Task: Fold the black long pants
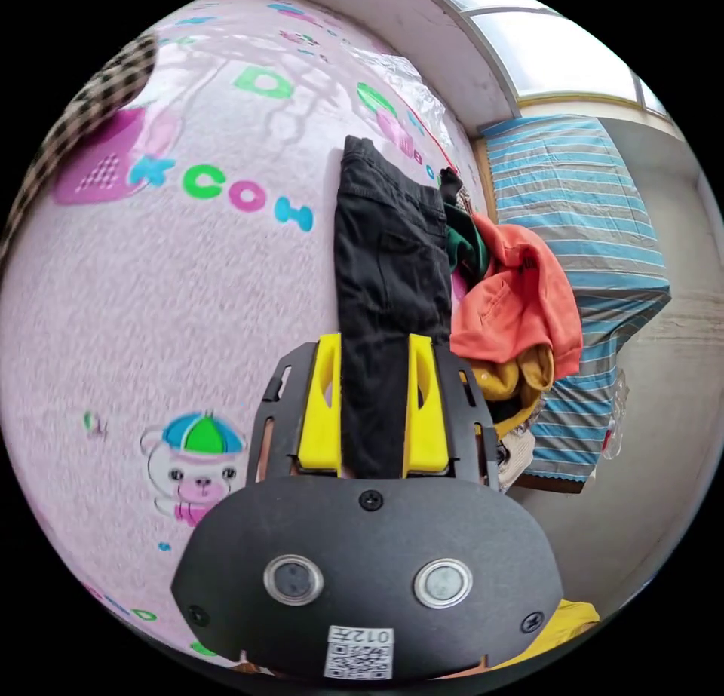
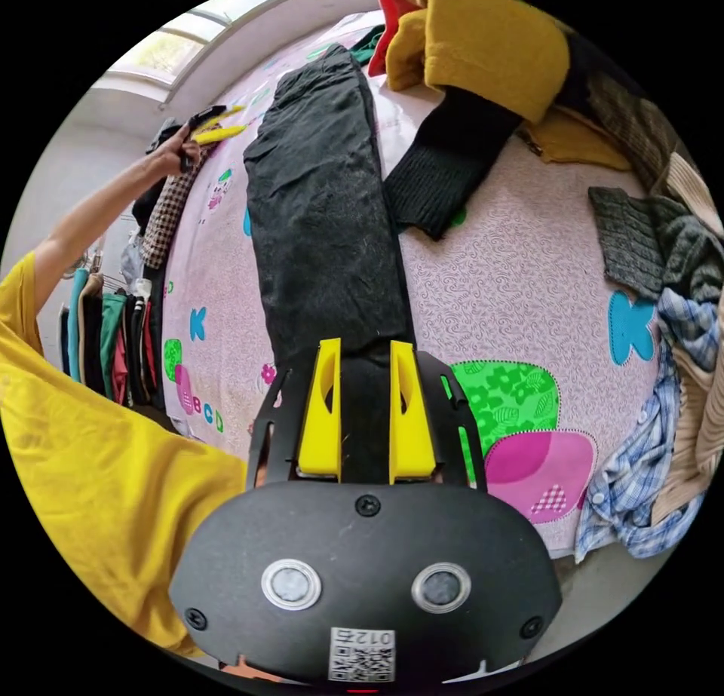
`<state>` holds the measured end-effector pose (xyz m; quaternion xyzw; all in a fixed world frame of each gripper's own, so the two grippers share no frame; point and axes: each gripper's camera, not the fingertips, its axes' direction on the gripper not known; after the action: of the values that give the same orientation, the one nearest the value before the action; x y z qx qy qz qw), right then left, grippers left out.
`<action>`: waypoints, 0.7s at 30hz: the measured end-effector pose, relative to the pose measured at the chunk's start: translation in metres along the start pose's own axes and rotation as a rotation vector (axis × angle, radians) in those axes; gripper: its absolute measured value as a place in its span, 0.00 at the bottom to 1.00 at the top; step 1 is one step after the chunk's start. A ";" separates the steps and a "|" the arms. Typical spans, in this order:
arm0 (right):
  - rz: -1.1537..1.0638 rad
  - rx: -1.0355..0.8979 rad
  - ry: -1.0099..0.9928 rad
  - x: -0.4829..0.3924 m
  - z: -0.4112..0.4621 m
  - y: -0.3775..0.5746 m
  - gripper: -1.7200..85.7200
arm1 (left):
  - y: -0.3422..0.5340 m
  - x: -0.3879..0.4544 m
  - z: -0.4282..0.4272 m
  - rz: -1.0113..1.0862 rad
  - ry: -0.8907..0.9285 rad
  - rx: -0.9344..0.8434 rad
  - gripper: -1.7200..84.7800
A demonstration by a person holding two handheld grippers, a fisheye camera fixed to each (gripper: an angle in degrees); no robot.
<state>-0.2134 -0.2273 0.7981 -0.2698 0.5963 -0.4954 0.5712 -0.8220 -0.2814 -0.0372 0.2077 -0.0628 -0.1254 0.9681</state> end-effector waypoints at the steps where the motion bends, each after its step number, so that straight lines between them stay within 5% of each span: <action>1: -0.004 -0.008 0.014 -0.001 0.004 -0.002 0.12 | -0.008 0.002 0.005 0.003 -0.006 -0.012 0.15; 9: -0.049 -0.018 0.175 -0.006 0.031 -0.009 0.05 | -0.033 0.026 0.030 0.071 -0.197 -0.121 0.08; 14: -0.046 -0.052 0.088 0.000 0.042 -0.014 0.03 | -0.017 0.016 -0.007 0.077 -0.213 -0.069 0.05; 17: -0.059 -0.077 0.151 -0.005 0.047 -0.022 0.03 | -0.010 0.008 -0.022 0.101 -0.115 -0.055 0.07; 21: -0.287 0.182 0.326 -0.055 0.004 -0.067 0.03 | 0.005 -0.019 -0.048 0.048 0.072 0.012 0.12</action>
<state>-0.2150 -0.2041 0.8820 -0.2154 0.5891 -0.6602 0.4131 -0.8307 -0.2533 -0.0799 0.2165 -0.0336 -0.0943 0.9711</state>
